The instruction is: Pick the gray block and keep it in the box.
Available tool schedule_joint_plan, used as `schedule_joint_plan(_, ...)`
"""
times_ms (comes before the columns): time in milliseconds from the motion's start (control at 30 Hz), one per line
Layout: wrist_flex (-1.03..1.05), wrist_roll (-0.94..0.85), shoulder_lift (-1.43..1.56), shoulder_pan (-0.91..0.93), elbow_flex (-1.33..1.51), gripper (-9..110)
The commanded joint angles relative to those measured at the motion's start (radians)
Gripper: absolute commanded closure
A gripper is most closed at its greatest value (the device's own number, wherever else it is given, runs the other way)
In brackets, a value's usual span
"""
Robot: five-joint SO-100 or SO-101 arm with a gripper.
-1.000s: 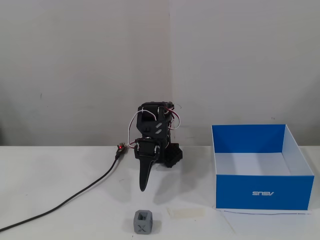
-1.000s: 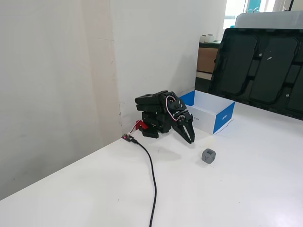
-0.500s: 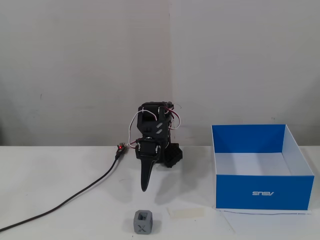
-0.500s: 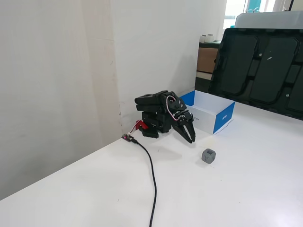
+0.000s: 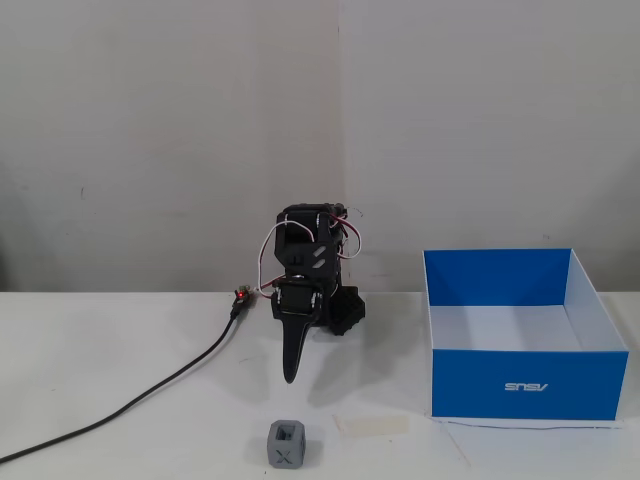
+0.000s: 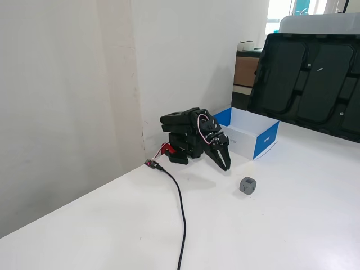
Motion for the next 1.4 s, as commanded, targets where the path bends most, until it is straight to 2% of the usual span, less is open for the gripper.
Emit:
schedule_joint_plan(0, -0.005, 0.014, 0.087, 0.003, -0.046, 101)
schedule_joint_plan(367, -0.137, 0.049, -0.253, -0.012, -0.183, 101)
schedule_joint_plan(633, -0.160, 0.086, -0.456, -0.051, -0.295, 101)
schedule_joint_plan(767, -0.164, 0.098, -0.594, -0.052, -0.353, 93)
schedule_joint_plan(1033, -0.179, 0.106, -0.785, -0.054, -0.459, 85)
schedule_joint_plan(1367, -0.204, 0.106, -0.985, -0.049, -0.578, 83)
